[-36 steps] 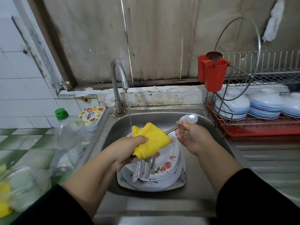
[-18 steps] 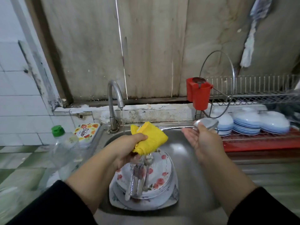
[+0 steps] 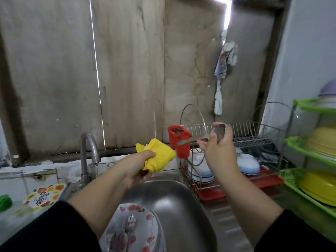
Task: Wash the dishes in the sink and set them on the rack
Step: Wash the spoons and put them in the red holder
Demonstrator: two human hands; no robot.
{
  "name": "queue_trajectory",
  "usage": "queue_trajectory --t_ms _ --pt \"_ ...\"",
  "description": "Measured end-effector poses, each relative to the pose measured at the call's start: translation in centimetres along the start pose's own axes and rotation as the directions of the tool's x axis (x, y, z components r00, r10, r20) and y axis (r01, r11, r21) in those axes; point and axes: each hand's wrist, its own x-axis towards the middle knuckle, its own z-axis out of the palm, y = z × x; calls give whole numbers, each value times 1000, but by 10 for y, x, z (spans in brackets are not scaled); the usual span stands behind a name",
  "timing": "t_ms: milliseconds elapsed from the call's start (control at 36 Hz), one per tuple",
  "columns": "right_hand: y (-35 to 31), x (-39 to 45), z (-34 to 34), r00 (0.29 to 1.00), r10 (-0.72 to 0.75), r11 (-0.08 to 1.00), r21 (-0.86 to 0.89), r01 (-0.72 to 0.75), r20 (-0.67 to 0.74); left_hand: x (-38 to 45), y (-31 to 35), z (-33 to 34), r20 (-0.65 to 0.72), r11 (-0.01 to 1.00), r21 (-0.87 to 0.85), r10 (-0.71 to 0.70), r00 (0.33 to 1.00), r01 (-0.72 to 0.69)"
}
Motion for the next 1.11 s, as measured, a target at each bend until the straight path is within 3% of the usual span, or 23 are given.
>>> queue_trajectory --t_ms 167,389,667,778,806,833,1000,1028,1111 --pt "0 13 2 990 -139 952 -270 144 36 6 12 13 30 1000 -4 24 999 -24" --pt "7 34 15 978 -107 863 -473 180 177 8 16 11 38 1000 -7 31 999 -31" --pt "17 57 49 960 109 779 -622 78 258 13 17 2 -13 1000 0 18 1000 -18" --pt "19 67 62 947 150 637 -761 126 283 17 21 2 -16 1000 -19 20 1000 -20" --pt "20 66 63 954 190 761 -649 5 230 17 22 2 -14 1000 -21 22 1000 -22" --pt "23 67 65 953 254 816 -566 -118 167 17 23 2 -12 1000 -18 23 1000 -24" --pt "17 64 58 878 451 864 -325 -385 158 18 22 2 2 999 -17 27 1000 -27" --pt "21 64 54 860 478 849 -343 -402 177 18 20 2 7 999 -19 27 1000 -27" --pt "24 55 53 892 413 842 -449 -299 181 17 16 1 21 999 -16 42 999 -42"
